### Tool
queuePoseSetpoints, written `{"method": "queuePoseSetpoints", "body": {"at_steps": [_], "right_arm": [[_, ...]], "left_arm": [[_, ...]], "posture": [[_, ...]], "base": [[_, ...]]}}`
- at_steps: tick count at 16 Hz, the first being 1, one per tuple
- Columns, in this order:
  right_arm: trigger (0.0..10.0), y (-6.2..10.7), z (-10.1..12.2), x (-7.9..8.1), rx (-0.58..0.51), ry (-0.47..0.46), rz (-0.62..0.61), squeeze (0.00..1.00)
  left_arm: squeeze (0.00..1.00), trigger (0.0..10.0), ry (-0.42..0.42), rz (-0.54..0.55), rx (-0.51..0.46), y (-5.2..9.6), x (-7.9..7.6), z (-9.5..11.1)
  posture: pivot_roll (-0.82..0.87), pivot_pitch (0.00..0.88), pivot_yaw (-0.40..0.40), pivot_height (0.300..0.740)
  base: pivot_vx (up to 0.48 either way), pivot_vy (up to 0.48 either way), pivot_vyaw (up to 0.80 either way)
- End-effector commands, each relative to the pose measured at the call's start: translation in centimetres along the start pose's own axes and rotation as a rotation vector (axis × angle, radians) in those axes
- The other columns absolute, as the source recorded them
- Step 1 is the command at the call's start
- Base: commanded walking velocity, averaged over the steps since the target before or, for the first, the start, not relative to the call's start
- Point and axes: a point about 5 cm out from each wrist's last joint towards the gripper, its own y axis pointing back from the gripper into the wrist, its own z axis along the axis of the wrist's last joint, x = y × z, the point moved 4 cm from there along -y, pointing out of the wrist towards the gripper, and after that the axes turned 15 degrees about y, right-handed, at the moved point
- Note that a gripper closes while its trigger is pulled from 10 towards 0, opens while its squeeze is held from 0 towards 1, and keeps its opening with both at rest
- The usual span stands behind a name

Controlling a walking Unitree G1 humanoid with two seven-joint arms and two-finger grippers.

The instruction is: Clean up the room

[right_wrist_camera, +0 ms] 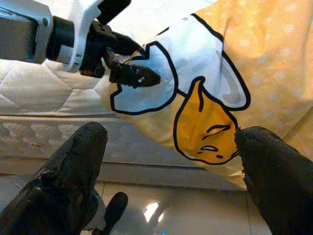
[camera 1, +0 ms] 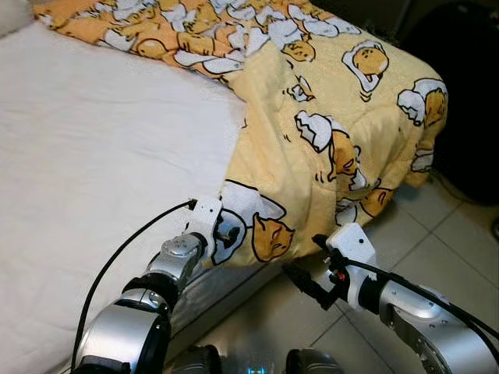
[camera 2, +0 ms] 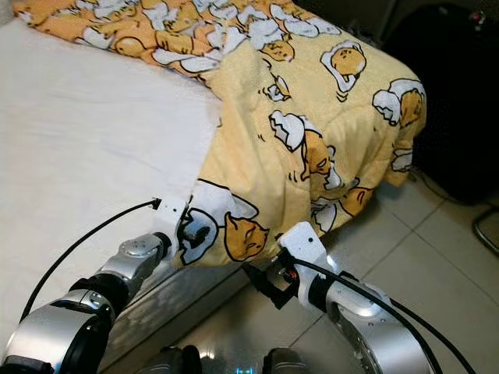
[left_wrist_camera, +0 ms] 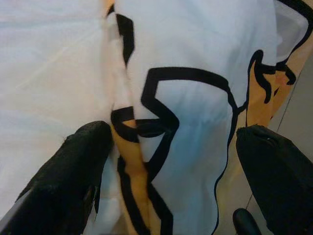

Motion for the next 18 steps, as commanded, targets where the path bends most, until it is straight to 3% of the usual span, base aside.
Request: {"method": "queuePoseSetpoints", "body": {"at_steps": [1, 3, 4, 5, 18], "right_arm": [[10.0, 0.25, 0.17, 0.2, 0.003, 0.002, -0.003, 0.0], [10.0, 0.29, 0.3, 0.33, -0.001, 0.0, -0.007, 0.0], [10.0, 0.29, 0.32, 0.35, -0.001, 0.0, -0.006, 0.0], [10.0, 0.3, 0.35, 0.36, -0.002, 0.0, -0.005, 0.0], [10.0, 0.09, 0.6, -0.03, -0.012, -0.003, -0.026, 0.0]], "left_arm": [[0.0, 3.6, 0.002, 0.011, 0.017, 0.04, 0.11, -0.58], [0.0, 1.2, -0.01, 0.018, 0.019, 0.08, 0.24, -0.68], [0.0, 1.2, -0.013, 0.02, 0.019, 0.09, 0.3, -0.68], [0.0, 0.0, -0.013, 0.023, 0.018, 0.11, 0.38, -0.68], [0.0, 0.0, -0.035, -0.018, 0.017, 0.08, 0.25, 0.04]], "posture": [[-0.25, 0.199, 0.066, 0.74], [-0.25, 0.191, 0.063, 0.74], [-0.25, 0.19, 0.064, 0.74], [-0.25, 0.189, 0.063, 0.74], [-0.25, 0.192, 0.076, 0.74]], "base": [[0.0, 0.0, 0.0], [0.0, 0.0, 0.0], [0.0, 0.0, 0.0], [0.0, 0.0, 0.0], [0.0, 0.0, 0.0]]}}
